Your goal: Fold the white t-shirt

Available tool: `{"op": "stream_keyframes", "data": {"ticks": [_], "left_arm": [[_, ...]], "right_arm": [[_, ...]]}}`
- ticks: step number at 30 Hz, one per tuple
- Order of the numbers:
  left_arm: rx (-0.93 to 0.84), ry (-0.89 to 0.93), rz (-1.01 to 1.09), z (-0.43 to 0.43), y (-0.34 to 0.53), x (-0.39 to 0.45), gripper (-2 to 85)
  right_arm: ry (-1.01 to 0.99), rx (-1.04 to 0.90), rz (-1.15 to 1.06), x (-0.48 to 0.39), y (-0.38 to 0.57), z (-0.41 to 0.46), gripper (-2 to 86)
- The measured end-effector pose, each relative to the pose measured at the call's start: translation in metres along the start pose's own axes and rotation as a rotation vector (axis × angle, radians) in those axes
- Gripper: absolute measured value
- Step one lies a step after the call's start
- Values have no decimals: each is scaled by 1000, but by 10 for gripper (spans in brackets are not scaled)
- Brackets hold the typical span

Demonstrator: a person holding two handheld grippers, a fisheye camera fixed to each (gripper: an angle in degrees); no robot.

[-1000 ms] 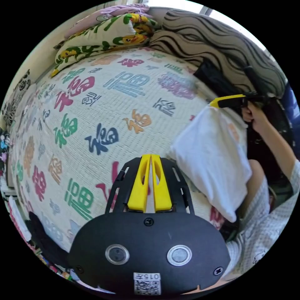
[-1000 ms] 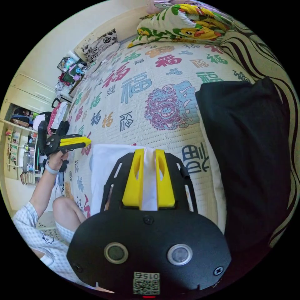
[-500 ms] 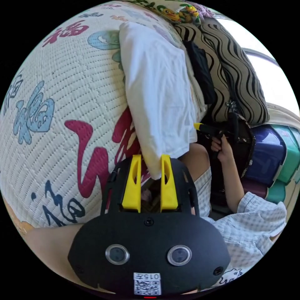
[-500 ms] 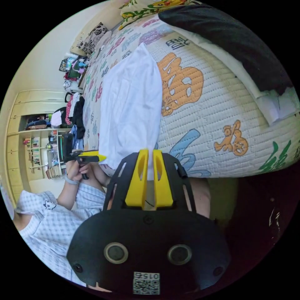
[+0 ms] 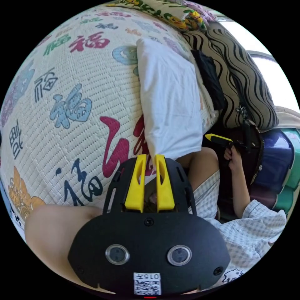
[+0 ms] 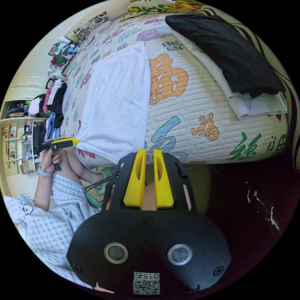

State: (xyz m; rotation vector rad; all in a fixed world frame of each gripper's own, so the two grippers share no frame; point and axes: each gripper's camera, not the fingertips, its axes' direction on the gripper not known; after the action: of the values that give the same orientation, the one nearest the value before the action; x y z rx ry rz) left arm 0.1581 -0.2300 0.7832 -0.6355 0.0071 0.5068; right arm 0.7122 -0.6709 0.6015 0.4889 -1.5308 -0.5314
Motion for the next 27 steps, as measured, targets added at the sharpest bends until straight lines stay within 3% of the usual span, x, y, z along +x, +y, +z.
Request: {"op": "stream_keyframes", "data": {"ticks": [5,8,11,15,19,23,27], "left_arm": [[130,-45,170,-22,-4,47,40],[-47,-107,206,12,-23,50,36],[-222,-257,203,40,-18,39,30],[-241,-239,173,40,-6,29,50],[-32,-207,165,-5,-8,30,64],[202,-152,219,-60,-56,23,79],[235,-85,209,-70,-135,2,87]], "right_arm": [[-100,65,-151,-38,-15,-11,39],[-6,-81,-169,-44,-31,23,14],[-72,-98,-138,-33,-32,28,0],[-129,-122,-110,-19,-30,22,14],[-252,-40,-85,-4,-36,-5,68],[-236,136,-74,11,-81,-49,101],[-204,224,-67,16,-148,-71,123]]}}
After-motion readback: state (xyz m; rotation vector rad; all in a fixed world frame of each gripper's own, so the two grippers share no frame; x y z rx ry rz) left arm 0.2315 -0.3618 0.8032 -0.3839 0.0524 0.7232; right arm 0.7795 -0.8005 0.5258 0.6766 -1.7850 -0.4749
